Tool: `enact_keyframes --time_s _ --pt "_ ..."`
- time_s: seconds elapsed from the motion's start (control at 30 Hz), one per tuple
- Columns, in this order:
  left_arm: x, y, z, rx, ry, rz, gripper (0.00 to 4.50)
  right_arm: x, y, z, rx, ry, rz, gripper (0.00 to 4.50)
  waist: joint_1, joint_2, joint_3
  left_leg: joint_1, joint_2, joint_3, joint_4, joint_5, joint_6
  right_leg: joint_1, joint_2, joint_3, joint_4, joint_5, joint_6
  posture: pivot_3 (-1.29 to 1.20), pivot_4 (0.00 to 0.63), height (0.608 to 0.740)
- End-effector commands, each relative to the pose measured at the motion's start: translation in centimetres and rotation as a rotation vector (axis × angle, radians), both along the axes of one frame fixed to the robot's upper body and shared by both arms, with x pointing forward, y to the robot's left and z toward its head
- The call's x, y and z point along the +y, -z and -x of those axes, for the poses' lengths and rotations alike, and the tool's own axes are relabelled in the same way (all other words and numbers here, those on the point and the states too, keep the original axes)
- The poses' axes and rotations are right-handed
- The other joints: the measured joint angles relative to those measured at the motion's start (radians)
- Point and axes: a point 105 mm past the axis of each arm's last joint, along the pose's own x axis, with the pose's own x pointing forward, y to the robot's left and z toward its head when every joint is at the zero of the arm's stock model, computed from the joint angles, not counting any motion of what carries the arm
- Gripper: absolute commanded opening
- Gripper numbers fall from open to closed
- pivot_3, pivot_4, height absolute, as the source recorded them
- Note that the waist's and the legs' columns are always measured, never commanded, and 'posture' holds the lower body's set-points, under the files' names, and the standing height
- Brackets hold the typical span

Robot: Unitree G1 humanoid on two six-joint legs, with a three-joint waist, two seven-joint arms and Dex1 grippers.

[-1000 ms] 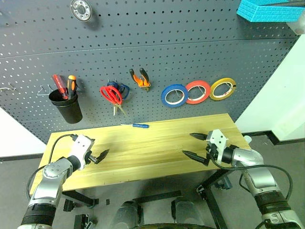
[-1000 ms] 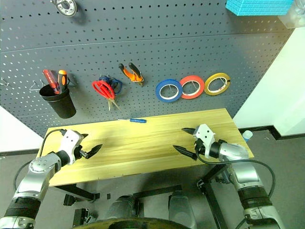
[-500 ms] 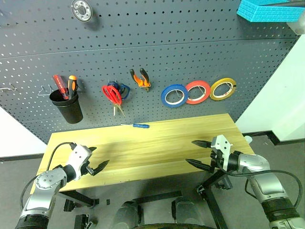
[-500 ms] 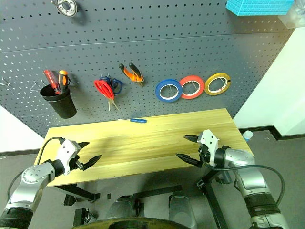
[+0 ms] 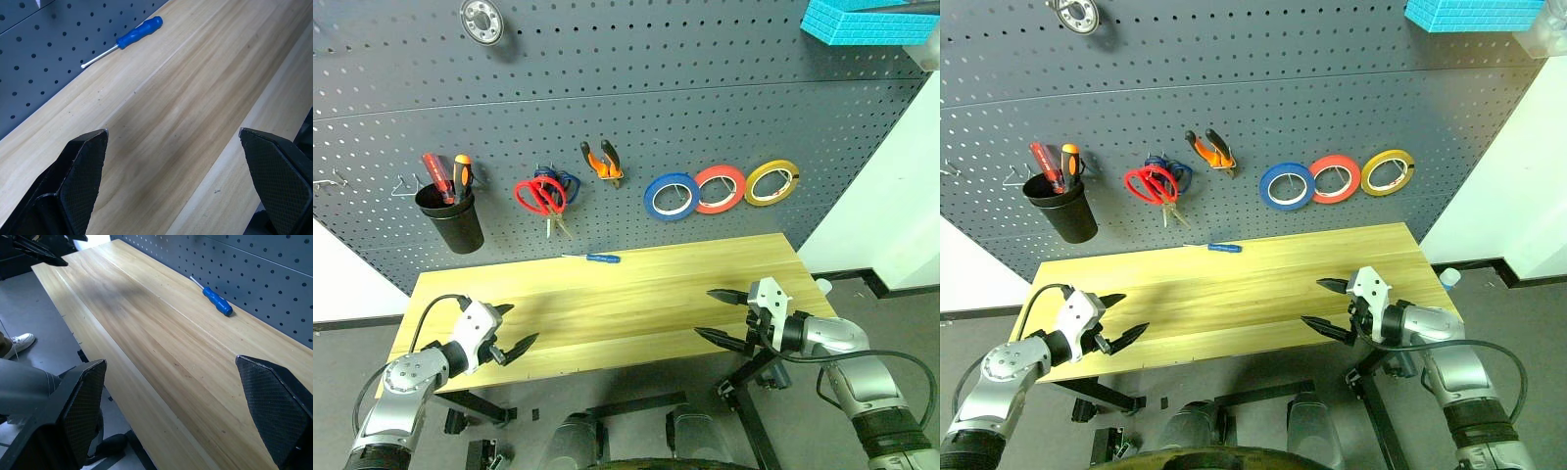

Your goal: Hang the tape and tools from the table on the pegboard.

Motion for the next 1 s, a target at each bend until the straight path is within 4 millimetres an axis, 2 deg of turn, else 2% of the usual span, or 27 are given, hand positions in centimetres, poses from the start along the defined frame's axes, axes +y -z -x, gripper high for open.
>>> enact_keyframes --time_s 0.03,0.37,0.57,1.0 --pt "0.1 -0.6 -0.2 -0.024 0.008 -0.005 4.47 -0.3 -0.9 -0.5 -0.053 0.002 -0.003 4.43 0.0 0.0 0.0 0.0 0.0 0.0 0.0 0.0 0.0 0.0 0.0 0.0 0.0 0.0 0.0 -0.07 0.033 0.74" --pt "-0.2 0.0 0.3 -0.009 0.023 -0.001 4.47 -0.2 -0.5 0.0 -0.046 0.006 -0.009 4.43 -0.001 0.0 0.0 -0.001 0.0 0.0 0.0 -0.001 -0.002 -0.001 0.0 0.0 0.0 0.0 0.0 -0.07 0.035 0.74" --pt "0.4 1.3 1.6 0.018 0.029 -0.043 4.47 -0.1 -0.4 -0.1 -0.042 0.006 -0.008 4.43 -0.001 0.001 0.0 -0.001 0.0 0.001 -0.001 -0.002 -0.002 -0.002 0.0 0.0 -0.001 0.0 0.0 -0.08 0.031 0.74" --pt "0.2 1.3 1.1 0.004 0.027 -0.043 4.47 -0.3 0.5 -0.5 -0.046 0.011 -0.001 4.43 -0.002 0.003 -0.001 -0.002 0.0 0.001 -0.001 -0.002 -0.002 -0.002 -0.001 0.0 -0.001 0.0 0.0 -0.07 0.026 0.74"
